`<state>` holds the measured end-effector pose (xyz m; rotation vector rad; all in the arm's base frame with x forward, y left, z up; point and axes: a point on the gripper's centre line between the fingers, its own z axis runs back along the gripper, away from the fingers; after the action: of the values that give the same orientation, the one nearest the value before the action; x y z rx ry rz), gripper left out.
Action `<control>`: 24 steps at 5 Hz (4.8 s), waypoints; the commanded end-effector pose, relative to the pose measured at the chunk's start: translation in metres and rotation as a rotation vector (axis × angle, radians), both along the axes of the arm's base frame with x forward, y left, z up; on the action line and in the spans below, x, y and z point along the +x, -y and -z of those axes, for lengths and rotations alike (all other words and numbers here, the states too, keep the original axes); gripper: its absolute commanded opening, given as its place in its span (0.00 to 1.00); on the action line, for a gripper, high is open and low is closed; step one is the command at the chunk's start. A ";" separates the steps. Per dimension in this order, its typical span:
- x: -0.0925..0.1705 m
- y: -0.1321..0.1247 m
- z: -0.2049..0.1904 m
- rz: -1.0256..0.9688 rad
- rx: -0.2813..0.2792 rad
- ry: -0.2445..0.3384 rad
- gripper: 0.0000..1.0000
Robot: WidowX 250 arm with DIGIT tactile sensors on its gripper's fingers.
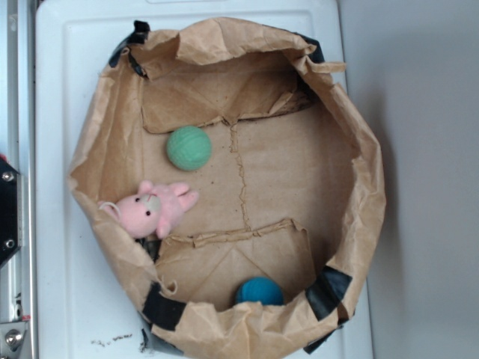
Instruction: Grab the green ball.
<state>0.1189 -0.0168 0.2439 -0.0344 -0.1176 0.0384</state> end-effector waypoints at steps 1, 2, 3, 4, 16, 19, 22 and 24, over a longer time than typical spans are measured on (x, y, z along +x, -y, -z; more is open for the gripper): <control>0.000 0.000 0.000 0.000 0.000 0.000 1.00; 0.033 0.005 0.022 -0.007 0.011 0.009 1.00; 0.056 0.006 0.038 -0.027 0.020 -0.002 1.00; 0.077 0.000 0.048 -0.076 0.026 0.005 1.00; 0.141 -0.079 0.151 -0.419 0.084 -0.021 1.00; 0.133 -0.103 0.146 -0.404 0.037 0.001 1.00; 0.133 -0.100 0.187 -0.469 -0.006 -0.069 1.00; 0.133 -0.087 0.205 -0.498 0.032 -0.039 1.00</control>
<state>0.2502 0.0665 0.0339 0.0265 -0.0664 0.5430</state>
